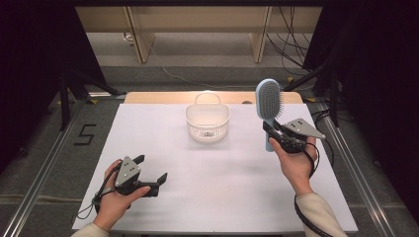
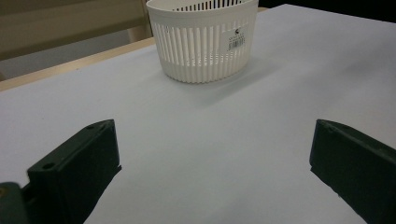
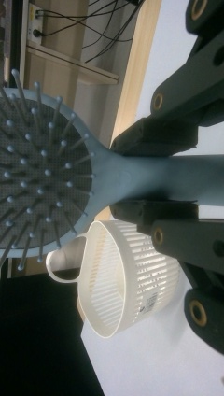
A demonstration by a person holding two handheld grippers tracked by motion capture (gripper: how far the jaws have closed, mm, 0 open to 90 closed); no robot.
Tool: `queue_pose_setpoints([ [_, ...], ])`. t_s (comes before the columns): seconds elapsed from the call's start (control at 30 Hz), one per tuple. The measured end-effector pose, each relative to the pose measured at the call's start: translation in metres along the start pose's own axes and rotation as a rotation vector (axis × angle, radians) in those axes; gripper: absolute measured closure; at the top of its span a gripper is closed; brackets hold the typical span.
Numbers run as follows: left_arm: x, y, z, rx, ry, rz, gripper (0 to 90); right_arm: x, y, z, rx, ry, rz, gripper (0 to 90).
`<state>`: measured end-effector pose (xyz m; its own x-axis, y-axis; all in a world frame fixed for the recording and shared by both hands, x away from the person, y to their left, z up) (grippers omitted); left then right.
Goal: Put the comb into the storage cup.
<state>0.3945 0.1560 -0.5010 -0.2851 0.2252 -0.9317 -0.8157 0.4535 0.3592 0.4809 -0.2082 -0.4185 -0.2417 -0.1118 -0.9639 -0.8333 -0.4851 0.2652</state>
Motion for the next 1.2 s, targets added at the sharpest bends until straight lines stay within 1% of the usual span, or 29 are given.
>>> queue_pose_setpoints([
  [1.2, -0.0002, 0.0002, -0.0003, 0.002, 0.001, -0.002, 1.1, -0.0093, -0.0090, 0.0015, -0.001, -0.010, -0.023, 70.4],
])
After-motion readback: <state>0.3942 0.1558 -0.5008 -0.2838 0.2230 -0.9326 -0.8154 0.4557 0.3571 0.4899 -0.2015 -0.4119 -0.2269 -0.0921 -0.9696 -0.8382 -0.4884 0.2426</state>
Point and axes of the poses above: each handheld gripper's, and its own axes: y roughly backward along the jaws, x roughly out of its underside, z roughly to its left, the point moved 9 cm from there along -y, roughly forward along the jaws, and after that the axes turned 6 degrees about -x, right-handed, at the moved point
